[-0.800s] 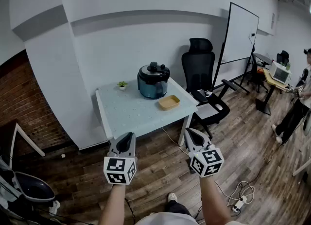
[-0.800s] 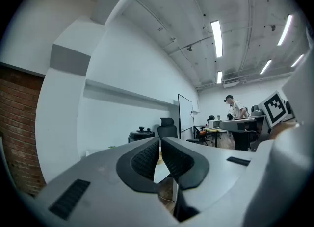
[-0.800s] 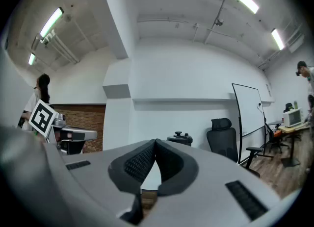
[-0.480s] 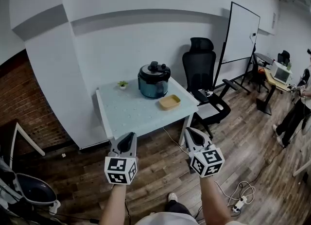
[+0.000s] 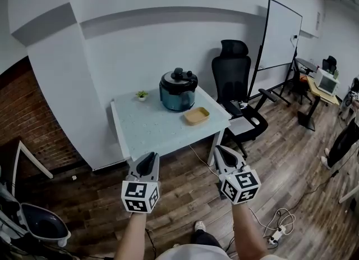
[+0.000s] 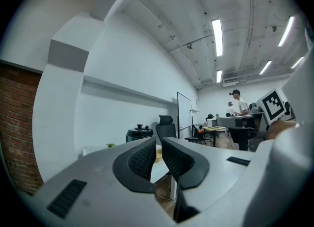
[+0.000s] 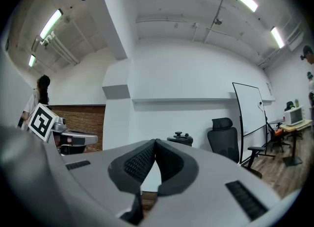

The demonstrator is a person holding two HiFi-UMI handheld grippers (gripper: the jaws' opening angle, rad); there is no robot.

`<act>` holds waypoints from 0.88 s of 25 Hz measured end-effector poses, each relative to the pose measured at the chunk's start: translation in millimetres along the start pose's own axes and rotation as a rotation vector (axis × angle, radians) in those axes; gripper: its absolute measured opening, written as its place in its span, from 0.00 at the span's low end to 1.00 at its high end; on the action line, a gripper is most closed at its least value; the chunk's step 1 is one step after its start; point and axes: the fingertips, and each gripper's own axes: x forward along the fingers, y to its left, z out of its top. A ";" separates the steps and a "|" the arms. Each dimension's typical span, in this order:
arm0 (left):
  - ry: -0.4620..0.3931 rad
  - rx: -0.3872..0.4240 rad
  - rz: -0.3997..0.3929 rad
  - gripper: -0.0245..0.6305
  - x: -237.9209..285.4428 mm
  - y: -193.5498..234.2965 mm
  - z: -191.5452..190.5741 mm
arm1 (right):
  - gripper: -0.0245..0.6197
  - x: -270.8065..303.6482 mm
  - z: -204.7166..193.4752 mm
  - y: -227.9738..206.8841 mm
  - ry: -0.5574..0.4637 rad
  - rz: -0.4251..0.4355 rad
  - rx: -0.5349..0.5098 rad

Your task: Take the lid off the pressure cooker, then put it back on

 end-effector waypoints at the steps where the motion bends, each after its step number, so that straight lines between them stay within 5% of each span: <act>1: 0.000 -0.003 -0.004 0.08 1.1 -0.7 -0.4 | 0.04 0.5 -0.3 -0.9 0.001 0.000 0.001; 3: -0.004 -0.013 -0.016 0.11 4.3 -2.2 -1.1 | 0.04 2.1 -1.4 -2.9 0.003 0.000 0.004; 5: -0.009 -0.022 -0.038 0.38 8.6 -4.9 -2.0 | 0.04 4.4 -3.3 -4.2 0.005 0.001 0.005; 7: -0.016 -0.014 -0.050 0.48 12.7 -7.9 -2.7 | 0.04 6.4 -5.8 -5.8 0.007 0.004 0.007; 13: -0.048 -0.003 -0.034 0.57 27.2 -8.0 1.6 | 0.04 14.3 -9.4 -18.1 0.004 0.005 0.015; 22: -0.020 0.014 -0.032 0.57 81.9 -6.5 -1.6 | 0.04 50.3 -11.3 -54.8 -0.005 0.018 0.031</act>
